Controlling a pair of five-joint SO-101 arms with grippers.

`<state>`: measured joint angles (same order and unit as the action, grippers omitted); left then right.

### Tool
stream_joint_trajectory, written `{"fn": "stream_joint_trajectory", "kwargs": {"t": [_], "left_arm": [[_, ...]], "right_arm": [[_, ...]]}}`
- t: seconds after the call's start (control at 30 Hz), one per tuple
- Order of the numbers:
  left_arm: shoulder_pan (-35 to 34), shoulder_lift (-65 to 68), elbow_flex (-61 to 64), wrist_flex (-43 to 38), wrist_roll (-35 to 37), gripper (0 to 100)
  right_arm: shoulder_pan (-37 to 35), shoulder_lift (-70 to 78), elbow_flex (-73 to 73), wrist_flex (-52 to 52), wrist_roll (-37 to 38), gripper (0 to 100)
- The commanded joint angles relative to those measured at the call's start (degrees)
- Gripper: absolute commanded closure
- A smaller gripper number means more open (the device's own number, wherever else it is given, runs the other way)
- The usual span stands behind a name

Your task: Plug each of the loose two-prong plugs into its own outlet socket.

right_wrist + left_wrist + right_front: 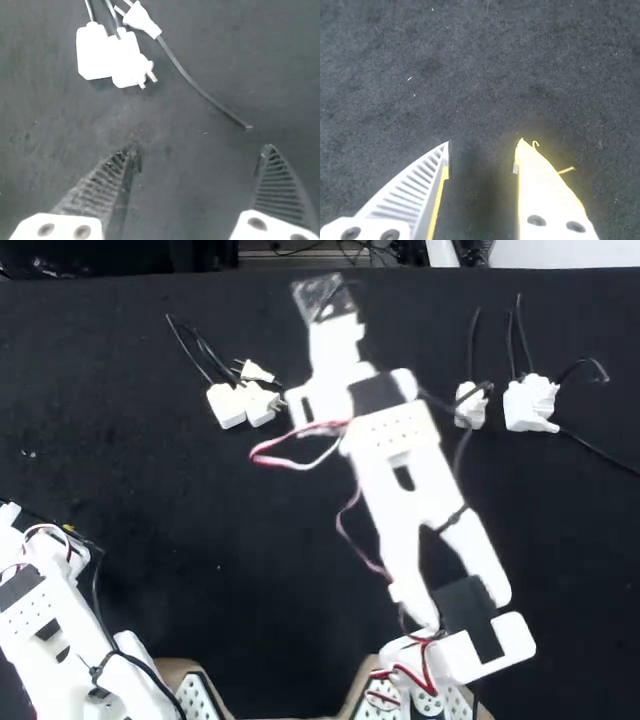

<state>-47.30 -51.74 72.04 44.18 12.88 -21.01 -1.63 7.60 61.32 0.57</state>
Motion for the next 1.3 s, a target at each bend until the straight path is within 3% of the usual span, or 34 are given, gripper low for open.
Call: {"fn": "stream_joint_trajectory", "kwargs": {"t": [0.0,0.23,0.63,0.87,1.0,1.27], "left_arm": [[0.57,-0.97,-0.31,-0.79,0.00,78],[0.57,-0.97,-0.31,-0.79,0.00,78],[1.10,-0.97,-1.10,-0.79,0.00,78],[8.57,-0.97,-6.55,-0.35,-3.96,78],[14.11,-0.44,-13.41,-0.35,-7.38,78],[25.45,-0.26,-21.76,-0.26,-7.21,78]], "right_arm": [[-2.37,-3.91,5.49,-8.18,0.18,65.2],[-3.25,-3.56,11.74,-13.89,1.58,65.2],[-3.25,-3.65,26.33,-33.85,1.67,65.2],[-4.22,-3.56,28.09,-36.48,1.67,65.5],[-4.13,-3.56,28.09,-36.48,1.67,71.1],[-3.96,-3.47,28.35,-36.13,1.32,73.0]]}}
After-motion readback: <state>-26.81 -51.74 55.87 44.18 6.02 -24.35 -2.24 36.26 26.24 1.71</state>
